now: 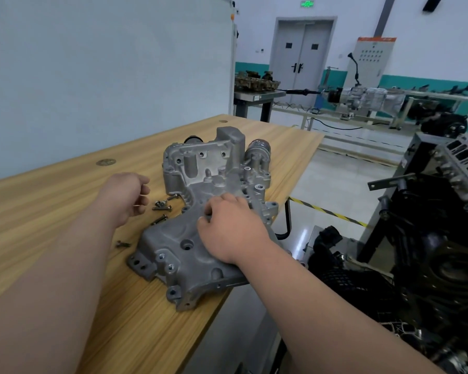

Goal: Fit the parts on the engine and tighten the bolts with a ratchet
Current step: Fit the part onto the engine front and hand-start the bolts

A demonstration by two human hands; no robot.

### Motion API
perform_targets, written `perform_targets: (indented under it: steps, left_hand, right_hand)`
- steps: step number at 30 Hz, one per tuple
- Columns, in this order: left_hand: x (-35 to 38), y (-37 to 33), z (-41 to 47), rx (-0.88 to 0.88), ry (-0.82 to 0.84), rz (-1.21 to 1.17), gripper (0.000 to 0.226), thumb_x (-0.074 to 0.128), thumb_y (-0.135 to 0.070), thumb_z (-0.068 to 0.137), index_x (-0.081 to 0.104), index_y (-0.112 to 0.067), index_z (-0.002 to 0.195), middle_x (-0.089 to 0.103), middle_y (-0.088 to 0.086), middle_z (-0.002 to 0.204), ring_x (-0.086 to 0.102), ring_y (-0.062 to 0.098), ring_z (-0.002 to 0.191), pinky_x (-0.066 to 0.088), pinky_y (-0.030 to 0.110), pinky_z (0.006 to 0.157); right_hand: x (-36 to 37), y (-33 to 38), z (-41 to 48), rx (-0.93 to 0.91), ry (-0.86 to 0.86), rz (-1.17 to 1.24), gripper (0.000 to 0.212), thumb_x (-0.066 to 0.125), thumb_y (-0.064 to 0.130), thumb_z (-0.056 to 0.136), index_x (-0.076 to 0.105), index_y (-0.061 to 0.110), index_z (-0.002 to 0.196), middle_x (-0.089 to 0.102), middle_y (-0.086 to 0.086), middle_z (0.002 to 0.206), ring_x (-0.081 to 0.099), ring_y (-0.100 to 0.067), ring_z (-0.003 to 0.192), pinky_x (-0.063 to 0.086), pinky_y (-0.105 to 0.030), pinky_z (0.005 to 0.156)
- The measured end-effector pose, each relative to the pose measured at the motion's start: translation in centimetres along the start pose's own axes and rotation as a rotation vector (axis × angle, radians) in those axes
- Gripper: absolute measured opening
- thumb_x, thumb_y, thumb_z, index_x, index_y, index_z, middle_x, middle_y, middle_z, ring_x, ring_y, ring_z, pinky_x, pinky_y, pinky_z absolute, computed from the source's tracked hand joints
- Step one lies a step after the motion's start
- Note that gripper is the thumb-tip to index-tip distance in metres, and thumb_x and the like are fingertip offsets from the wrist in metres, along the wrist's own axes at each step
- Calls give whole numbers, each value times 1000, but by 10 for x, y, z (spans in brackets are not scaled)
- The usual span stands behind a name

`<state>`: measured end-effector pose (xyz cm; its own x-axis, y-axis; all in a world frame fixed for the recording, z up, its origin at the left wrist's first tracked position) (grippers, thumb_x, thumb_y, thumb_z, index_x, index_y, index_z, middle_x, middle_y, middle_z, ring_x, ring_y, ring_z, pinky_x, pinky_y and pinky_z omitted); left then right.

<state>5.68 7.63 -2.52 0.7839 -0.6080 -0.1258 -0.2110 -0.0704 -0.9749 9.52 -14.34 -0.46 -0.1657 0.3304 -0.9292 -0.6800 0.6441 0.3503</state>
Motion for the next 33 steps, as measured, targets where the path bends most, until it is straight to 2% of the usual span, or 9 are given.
perform_targets:
  steps: [3,8,11,17,20,24,26,30,33]
  left_hand:
    - [3,-1,11,4,5,98,20,41,-11,94,60,-9,96,41,4,68,35,20,51,30,24,44]
    - [4,2,15,308,-54,875,22,61,-27,92,70,-7,95,62,12,89,55,29,83,41,30,71]
    - [7,6,14,319,5,919,20,65,-28,90,75,-12,97,67,10,103,55,26,90,41,30,78]
    - [6,7,15,369,-1,884,13,66,-21,90,74,-12,87,66,7,94,52,22,85,40,30,76]
    - [-1,4,16,353,-92,702,13,61,-21,91,72,-15,88,60,1,80,52,19,73,40,28,64]
    - [1,3,12,-33,110,-389,17,43,-16,97,56,-15,86,34,-3,63,36,9,46,26,17,35]
    - [5,-1,7,-130,171,-633,26,33,-12,95,53,-14,79,39,-1,68,40,10,52,29,15,34]
    - [14,0,-2,-200,185,-614,29,30,-20,98,54,-11,85,45,2,68,39,10,53,28,13,33]
    - [16,-6,-2,-82,130,-215,26,42,-32,97,55,-14,84,33,-6,49,26,9,38,18,14,32]
  right_hand:
    - [0,0,1,-1,-3,-2,41,42,39,93,56,16,123,49,-6,126,40,-28,120,37,-48,101]
    - [3,-1,3,-10,-4,-11,43,42,41,92,55,16,124,49,-6,127,40,-29,121,36,-49,101]
    - [2,-1,2,-13,-9,0,42,42,41,92,55,17,124,49,-6,127,39,-28,121,36,-48,102]
    - [0,0,0,-12,-10,10,40,43,40,93,56,17,122,50,-5,127,39,-28,122,36,-49,104]
    - [0,0,0,-16,-23,22,38,43,40,92,57,18,119,51,-5,124,40,-27,120,37,-48,102]
    - [0,0,0,-23,-39,35,36,43,39,91,58,19,116,52,-4,121,42,-27,117,37,-47,98]
    - [-1,0,-1,-15,-34,31,36,43,39,91,58,18,116,52,-4,122,42,-27,117,37,-47,98]
    - [-7,3,-8,-27,1,-12,38,41,39,95,55,16,121,50,-7,125,42,-28,120,38,-47,101]
    - [-7,-3,-28,-49,114,-136,58,40,54,93,42,15,136,42,-10,138,37,-32,129,32,-50,105]
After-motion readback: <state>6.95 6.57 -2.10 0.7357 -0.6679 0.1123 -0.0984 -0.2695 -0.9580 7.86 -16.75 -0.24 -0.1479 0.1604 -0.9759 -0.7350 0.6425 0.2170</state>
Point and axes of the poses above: each hand's wrist, its own z-axis towards the middle knuckle, its own x-axis out of the palm, y = z × x, the point moved 5 cm from there along z, towards the middle knuckle
